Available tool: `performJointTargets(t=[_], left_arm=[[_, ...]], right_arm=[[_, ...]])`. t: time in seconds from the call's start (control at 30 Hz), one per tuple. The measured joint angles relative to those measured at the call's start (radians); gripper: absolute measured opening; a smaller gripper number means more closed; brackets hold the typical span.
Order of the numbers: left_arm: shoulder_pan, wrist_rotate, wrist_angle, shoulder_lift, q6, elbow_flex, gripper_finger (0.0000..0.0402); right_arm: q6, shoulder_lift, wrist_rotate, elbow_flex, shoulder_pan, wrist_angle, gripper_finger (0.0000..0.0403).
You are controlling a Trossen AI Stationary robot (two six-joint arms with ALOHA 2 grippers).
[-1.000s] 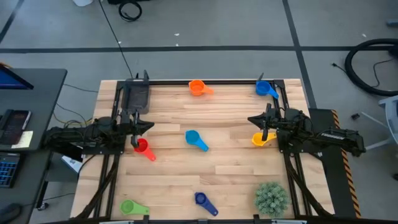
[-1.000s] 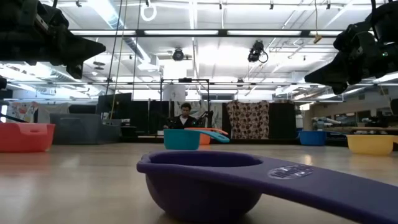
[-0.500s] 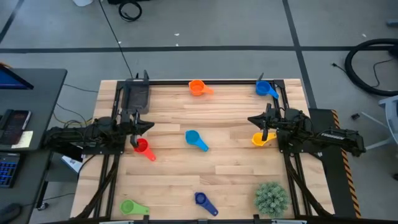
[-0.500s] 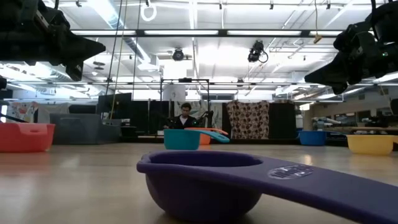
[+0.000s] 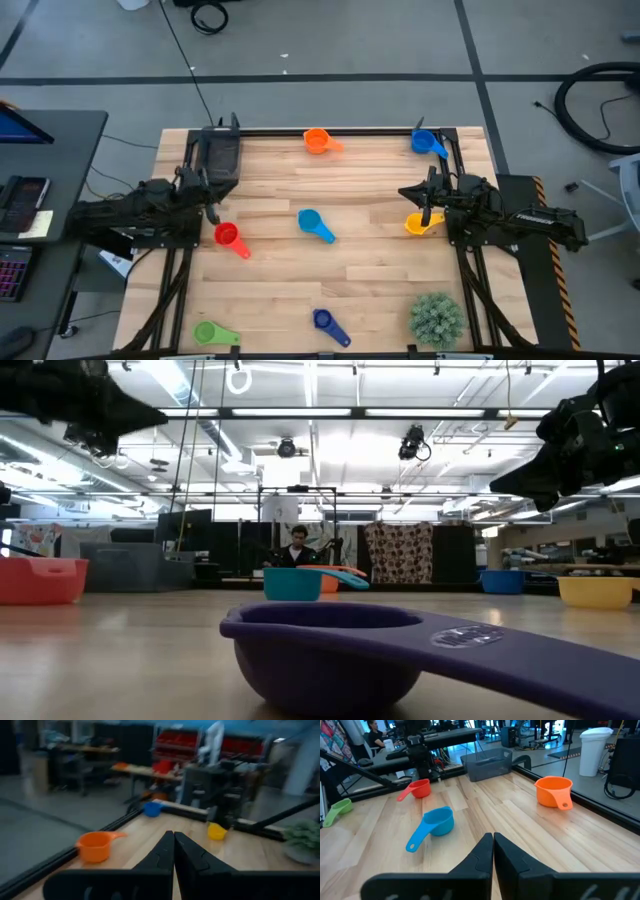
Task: Nest measuring cups in basket
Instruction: Move the orange measuring cup to the center of the table
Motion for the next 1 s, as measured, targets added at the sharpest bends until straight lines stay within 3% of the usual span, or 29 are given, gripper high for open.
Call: performJointTargets(t=[0.13,0.4,0.6,0.8,1.0], left_arm=[[0.0,-0.003,-0.15,0.177,-0.068,0.184,0.0009],[0.003,-0.069,-0.387,0.607,-0.047,0.594,0.0009],[0.056,-0.068,-0.61,0.869,-0.12,0.922,0.0009],[0.125,-0.069,-0.864,1.038,-0.16,1.189,0.0009],[0.148,-0.068,-0.98,1.092,-0.204,1.285,0.0009]], right_arm=[[0.0,0.0,0.0,0.0,0.0,0.0,0.0018],[0.0,0.0,0.0,0.0,0.0,0.0,0.0018],[0.0,0.0,0.0,0.0,0.0,0.012,0.0018],[0.0,0.0,0.0,0.0,0.0,0.018,0.0018],[0.0,0.0,0.028,0.0,0.0,0.09,0.0018]])
